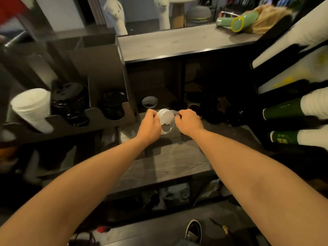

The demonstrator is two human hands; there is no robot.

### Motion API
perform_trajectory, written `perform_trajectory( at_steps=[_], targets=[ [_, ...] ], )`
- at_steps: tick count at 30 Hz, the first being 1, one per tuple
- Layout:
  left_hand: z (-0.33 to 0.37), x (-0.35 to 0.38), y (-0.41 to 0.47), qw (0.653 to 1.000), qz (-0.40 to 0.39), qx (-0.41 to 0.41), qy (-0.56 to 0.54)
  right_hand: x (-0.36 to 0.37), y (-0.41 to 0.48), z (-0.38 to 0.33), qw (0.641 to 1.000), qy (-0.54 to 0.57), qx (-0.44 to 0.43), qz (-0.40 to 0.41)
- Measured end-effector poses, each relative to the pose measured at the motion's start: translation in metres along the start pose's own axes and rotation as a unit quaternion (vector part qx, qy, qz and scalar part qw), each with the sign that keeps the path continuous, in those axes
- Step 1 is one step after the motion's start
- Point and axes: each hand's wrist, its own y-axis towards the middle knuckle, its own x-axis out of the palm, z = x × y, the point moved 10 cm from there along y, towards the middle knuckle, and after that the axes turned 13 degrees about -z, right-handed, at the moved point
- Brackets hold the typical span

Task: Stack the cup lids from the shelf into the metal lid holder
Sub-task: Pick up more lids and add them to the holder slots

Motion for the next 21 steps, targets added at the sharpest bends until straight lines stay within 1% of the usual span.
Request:
perform_trajectory(
  at_steps=[2,4,7,9,11,12,14,15,17,19,21],
  targets=[
    [-0.006,-0.012,-0.018,0.999,0.023,-0.009,-0.034,0.007,-0.018,-0.009,0.997,0.076,-0.003,-0.016],
    [-0.011,-0.027,-0.037,0.996,0.052,-0.02,-0.07,0.015,-0.037,-0.024,0.991,0.128,-0.012,-0.036],
    [-0.019,-0.048,-0.063,0.988,0.077,-0.038,-0.132,0.025,-0.057,-0.051,0.983,0.172,-0.038,-0.049],
    [-0.019,-0.063,-0.081,0.985,0.091,-0.027,-0.141,0.028,-0.07,-0.066,0.98,0.186,-0.047,-0.043],
    [-0.014,-0.076,-0.097,0.99,0.088,0.006,-0.109,0.029,-0.078,-0.082,0.979,0.188,-0.057,-0.044],
    [-0.012,-0.081,-0.106,0.994,0.074,0.023,-0.078,0.031,-0.083,-0.092,0.979,0.186,-0.063,-0.051],
    [-0.006,-0.088,-0.122,0.997,0.044,0.057,0.035,0.035,-0.089,-0.109,0.978,0.186,-0.071,-0.061],
    [-0.004,-0.09,-0.129,0.991,0.037,0.069,0.106,0.036,-0.091,-0.116,0.977,0.188,-0.074,-0.063],
    [-0.003,-0.103,-0.143,0.972,0.06,0.093,0.209,0.039,-0.092,-0.134,0.978,0.178,-0.085,-0.063],
    [-0.006,-0.119,-0.153,0.965,0.086,0.105,0.226,0.045,-0.092,-0.15,0.981,0.161,-0.091,-0.066],
    [-0.011,-0.131,-0.156,0.972,0.084,0.102,0.196,0.049,-0.09,-0.162,0.982,0.148,-0.096,-0.073]
  ],
)
